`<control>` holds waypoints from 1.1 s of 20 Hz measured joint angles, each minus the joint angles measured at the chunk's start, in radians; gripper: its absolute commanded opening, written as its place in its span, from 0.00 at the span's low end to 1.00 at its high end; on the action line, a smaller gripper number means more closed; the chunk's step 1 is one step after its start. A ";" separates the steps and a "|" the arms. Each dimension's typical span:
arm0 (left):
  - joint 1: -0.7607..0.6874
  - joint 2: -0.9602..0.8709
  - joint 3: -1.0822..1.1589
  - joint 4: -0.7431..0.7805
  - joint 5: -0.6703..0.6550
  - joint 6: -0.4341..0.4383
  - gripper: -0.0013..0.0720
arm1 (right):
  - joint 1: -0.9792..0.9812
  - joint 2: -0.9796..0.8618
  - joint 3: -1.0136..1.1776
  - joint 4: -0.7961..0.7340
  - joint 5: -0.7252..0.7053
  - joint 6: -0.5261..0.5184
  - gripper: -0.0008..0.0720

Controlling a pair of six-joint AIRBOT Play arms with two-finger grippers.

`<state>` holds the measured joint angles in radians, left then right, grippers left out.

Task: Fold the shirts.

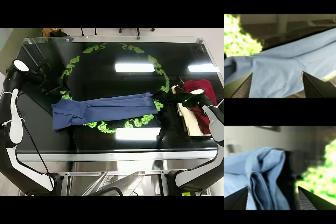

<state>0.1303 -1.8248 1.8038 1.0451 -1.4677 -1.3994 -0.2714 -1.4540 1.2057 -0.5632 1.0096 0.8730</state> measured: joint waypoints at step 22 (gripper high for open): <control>-0.705 -0.330 0.082 -0.257 0.399 -0.120 0.04 | 0.080 0.268 0.326 0.127 0.372 0.190 0.04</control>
<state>-0.5747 -2.1548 1.8854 0.7883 -1.0683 -1.5192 -0.1917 -1.1862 1.5314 -0.4362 1.3819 1.0634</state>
